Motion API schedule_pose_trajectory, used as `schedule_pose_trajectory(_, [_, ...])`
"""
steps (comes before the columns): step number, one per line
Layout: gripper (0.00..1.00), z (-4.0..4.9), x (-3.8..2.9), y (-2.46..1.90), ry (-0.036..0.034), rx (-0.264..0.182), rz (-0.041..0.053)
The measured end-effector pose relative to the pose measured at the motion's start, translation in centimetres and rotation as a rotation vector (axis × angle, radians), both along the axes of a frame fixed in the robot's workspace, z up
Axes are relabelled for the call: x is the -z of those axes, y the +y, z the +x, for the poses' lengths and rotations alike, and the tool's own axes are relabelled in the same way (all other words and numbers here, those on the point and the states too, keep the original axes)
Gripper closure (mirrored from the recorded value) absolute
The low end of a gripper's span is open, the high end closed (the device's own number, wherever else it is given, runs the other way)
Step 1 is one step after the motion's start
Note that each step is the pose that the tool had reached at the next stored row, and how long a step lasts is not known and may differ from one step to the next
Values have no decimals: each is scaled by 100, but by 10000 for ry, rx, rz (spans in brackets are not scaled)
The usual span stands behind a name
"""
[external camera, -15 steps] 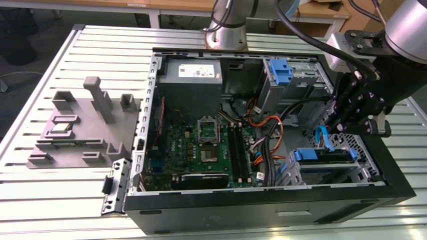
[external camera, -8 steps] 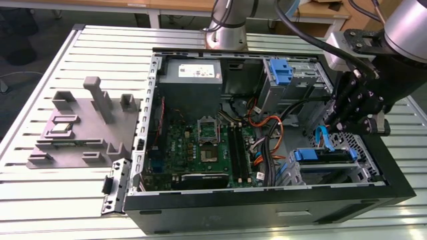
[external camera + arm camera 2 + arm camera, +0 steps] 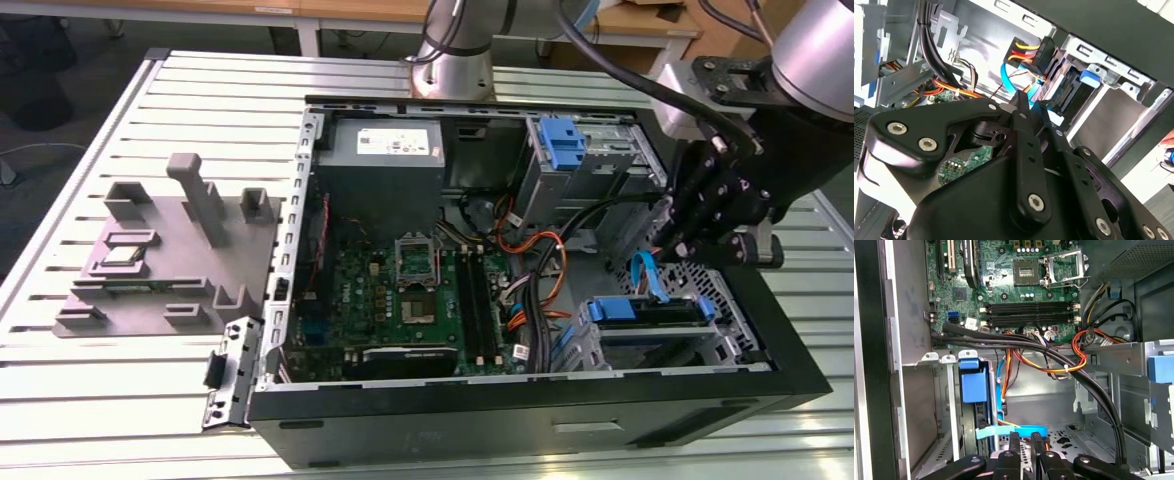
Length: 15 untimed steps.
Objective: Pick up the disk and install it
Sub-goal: 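Insert the second disk wire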
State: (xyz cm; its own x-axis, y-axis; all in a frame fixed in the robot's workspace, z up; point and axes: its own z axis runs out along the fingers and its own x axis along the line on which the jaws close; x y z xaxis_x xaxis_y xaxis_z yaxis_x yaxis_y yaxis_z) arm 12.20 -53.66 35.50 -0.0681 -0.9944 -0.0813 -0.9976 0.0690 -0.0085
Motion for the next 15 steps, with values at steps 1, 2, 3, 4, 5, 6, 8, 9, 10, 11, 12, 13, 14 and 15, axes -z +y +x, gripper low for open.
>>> schedule_pose_trajectory(1, [76, 19, 1, 1, 2, -4, 1])
schedule_pose_trajectory(2, [76, 41, 1, 3, 5, -8, 0])
schedule_pose_trajectory(3, [76, 63, 1, 4, 8, -10, 0])
schedule_pose_trajectory(4, [76, 86, 1, 5, 13, -12, 0])
schedule_pose_trajectory(5, [76, 109, 1, 6, 17, -15, 0])
schedule_pose_trajectory(6, [76, 124, 1, 8, 19, -17, 0])
schedule_pose_trajectory(8, [76, 130, 2, 10, 21, -17, 2])
schedule_pose_trajectory(9, [76, 131, 2, 10, 21, -16, 1])
schedule_pose_trajectory(10, [76, 131, 1, 10, 21, -16, 0])
schedule_pose_trajectory(11, [76, 132, 1, 10, 22, -17, 0])
schedule_pose_trajectory(12, [76, 132, -1, 9, 22, -17, 0])
schedule_pose_trajectory(13, [76, 132, -5, 9, 22, -17, -1])
schedule_pose_trajectory(14, [76, 132, -10, 10, 22, -18, 0])
schedule_pose_trajectory(15, [76, 132, -16, 10, 22, -19, 0])
